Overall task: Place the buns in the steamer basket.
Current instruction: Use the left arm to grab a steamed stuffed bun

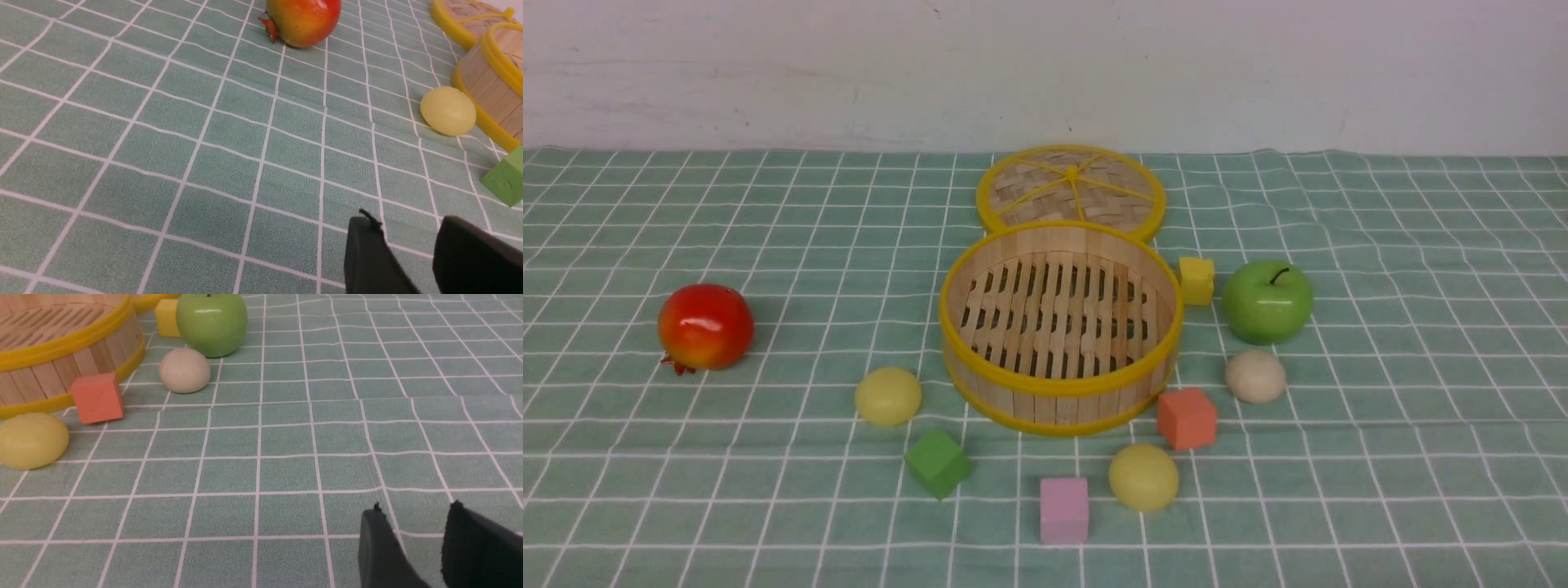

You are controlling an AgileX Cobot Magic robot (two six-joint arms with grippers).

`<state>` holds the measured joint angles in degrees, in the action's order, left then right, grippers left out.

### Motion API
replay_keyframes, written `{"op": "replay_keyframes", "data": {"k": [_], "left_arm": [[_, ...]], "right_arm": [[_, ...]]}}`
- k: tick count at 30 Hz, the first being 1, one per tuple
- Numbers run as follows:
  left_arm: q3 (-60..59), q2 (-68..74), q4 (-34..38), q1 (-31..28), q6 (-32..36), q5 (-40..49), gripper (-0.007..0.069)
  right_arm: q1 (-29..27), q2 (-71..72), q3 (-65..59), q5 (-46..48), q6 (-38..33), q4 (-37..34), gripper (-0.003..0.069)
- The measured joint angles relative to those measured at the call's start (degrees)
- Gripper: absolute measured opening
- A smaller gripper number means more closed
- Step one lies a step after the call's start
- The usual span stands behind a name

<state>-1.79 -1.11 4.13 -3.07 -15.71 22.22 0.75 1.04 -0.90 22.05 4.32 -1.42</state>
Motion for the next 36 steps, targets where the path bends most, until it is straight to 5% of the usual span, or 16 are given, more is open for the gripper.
{"op": "replay_keyframes", "data": {"k": [14,23,29,36], "left_arm": [[0.0,0.0,0.0,0.0,0.0,-0.5,0.0238],[0.0,0.0,20.5,0.0,-10.8,-13.1,0.0238],[0.0,0.0,25.0,0.0,-12.5,-22.5,0.0238],[13.5,4.0,23.0,3.1,-10.3,-8.9,0.0174]], "right_arm": [[0.0,0.0,0.0,0.0,0.0,0.0,0.0239],[0.0,0.0,0.0,0.0,0.0,0.0,0.0239],[0.0,0.0,0.0,0.0,0.0,0.0,0.0239],[0.0,0.0,0.0,0.0,0.0,0.0,0.0239]]}}
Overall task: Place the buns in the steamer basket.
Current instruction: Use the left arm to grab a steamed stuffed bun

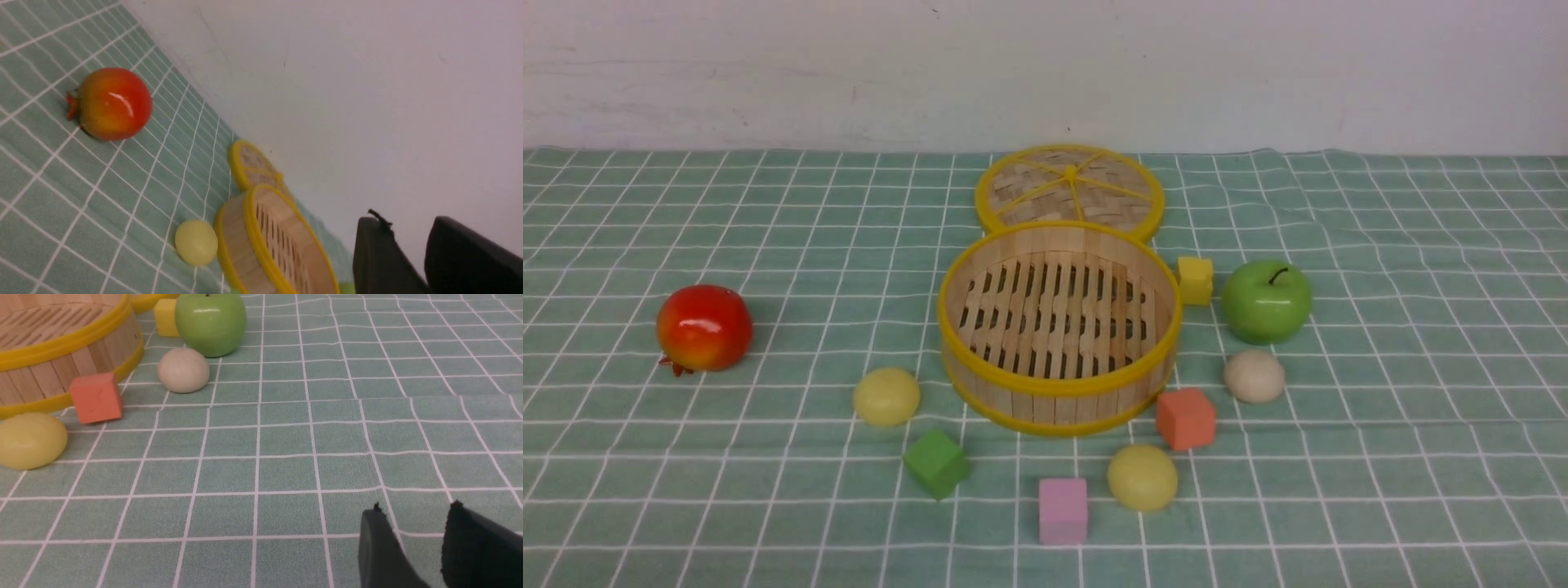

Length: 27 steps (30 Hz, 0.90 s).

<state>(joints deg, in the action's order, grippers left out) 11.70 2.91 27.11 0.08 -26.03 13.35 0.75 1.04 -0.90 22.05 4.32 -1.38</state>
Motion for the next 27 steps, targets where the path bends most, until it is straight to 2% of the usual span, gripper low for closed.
{"op": "replay_keyframes", "data": {"k": [2,8,11,15,18,20,23,24,27], "left_arm": [[4.2,3.8,-1.6,0.9,2.5,4.4,0.0146],[25.4,29.3,-7.8,2.0,15.9,38.0,0.0083],[30.4,39.0,-10.7,2.0,19.1,45.4,0.008],[36.1,52.0,-12.7,2.0,21.3,45.7,0.0078],[40.2,60.4,-12.5,4.5,23.1,44.5,0.0043],[43.9,64.3,-12.7,9.0,23.8,43.6,-0.0014],[47.4,67.7,-14.4,15.8,24.0,42.9,-0.0014],[50.5,70.3,-16.8,20.4,24.1,43.1,-0.0014],[56.9,76.5,-21.3,24.4,24.1,46.2,-0.0014]], "right_arm": [[0.0,0.0,0.0,0.0,0.0,0.0,0.0239],[0.0,0.0,0.0,0.0,0.0,0.0,0.0239],[0.0,0.0,0.0,0.0,0.0,0.0,0.0239],[0.0,0.0,0.0,0.0,0.0,0.0,0.0239],[0.0,0.0,0.0,0.0,0.0,0.0,0.0239],[0.0,0.0,0.0,0.0,0.0,0.0,0.0239],[0.0,0.0,0.0,0.0,0.0,0.0,0.0239],[0.0,0.0,0.0,0.0,0.0,0.0,0.0239],[0.0,0.0,0.0,0.0,0.0,0.0,0.0239]]}}
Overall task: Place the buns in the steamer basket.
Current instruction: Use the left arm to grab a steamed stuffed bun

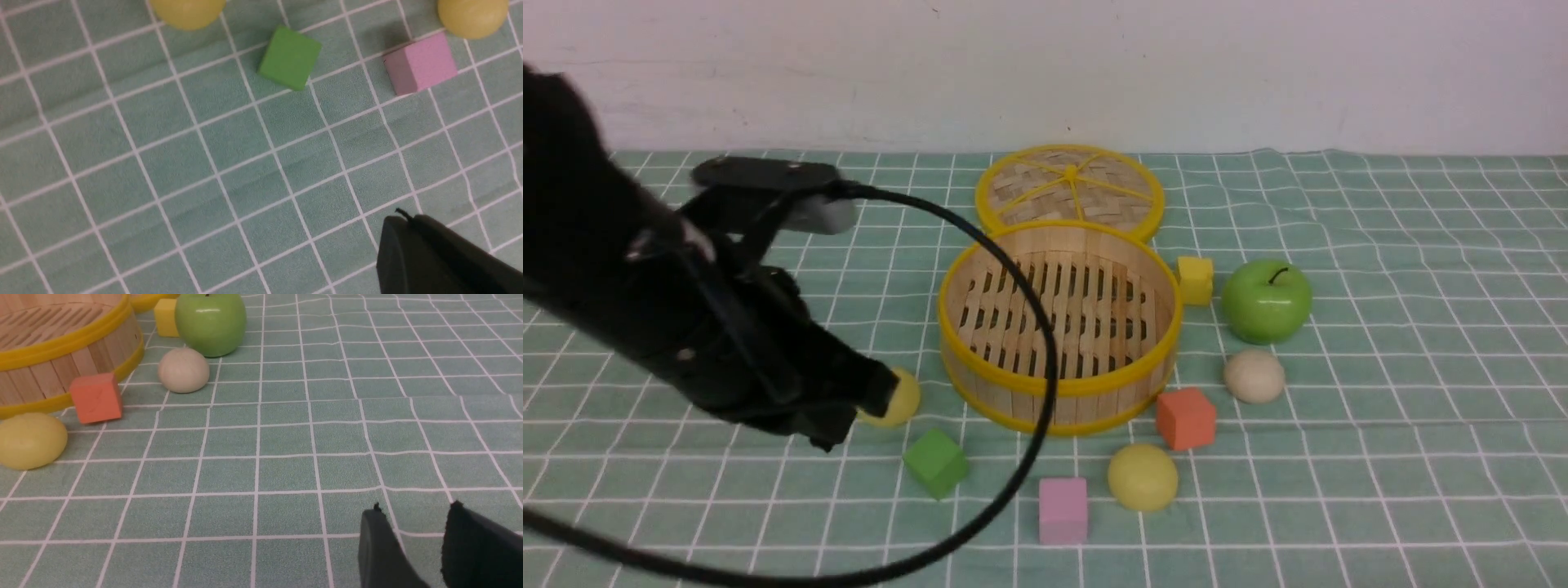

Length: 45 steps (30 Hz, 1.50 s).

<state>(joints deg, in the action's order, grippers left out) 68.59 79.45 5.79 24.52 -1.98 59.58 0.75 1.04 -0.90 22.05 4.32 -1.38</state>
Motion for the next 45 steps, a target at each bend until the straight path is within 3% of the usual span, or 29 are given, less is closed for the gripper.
{"op": "replay_keyframes", "data": {"k": [4,14,19,24,28,45], "left_arm": [[8.0,9.3,-2.4,-1.3,0.2,3.9,-0.0014],[20.7,26.2,2.4,-8.9,7.6,5.0,0.0],[23.5,32.1,1.2,-8.9,8.4,5.1,0.0106],[24.3,35.5,-2.8,-8.9,8.4,1.9,0.0274],[24.4,37.0,-1.3,-8.9,8.5,-0.5,0.0316],[24.5,40.0,-4.6,-8.8,8.7,-4.8,0.0242]], "right_arm": [[0.0,0.0,0.0,0.0,0.0,0.0,0.0239],[0.0,0.0,0.0,0.0,0.0,0.0,0.0239],[0.0,0.0,0.0,0.0,0.0,0.0,0.0239],[0.0,0.0,0.0,0.0,0.0,0.0,0.0239],[0.0,0.0,0.0,0.0,0.0,0.0,0.0239],[0.0,0.0,0.0,0.0,0.0,0.0,0.0239]]}}
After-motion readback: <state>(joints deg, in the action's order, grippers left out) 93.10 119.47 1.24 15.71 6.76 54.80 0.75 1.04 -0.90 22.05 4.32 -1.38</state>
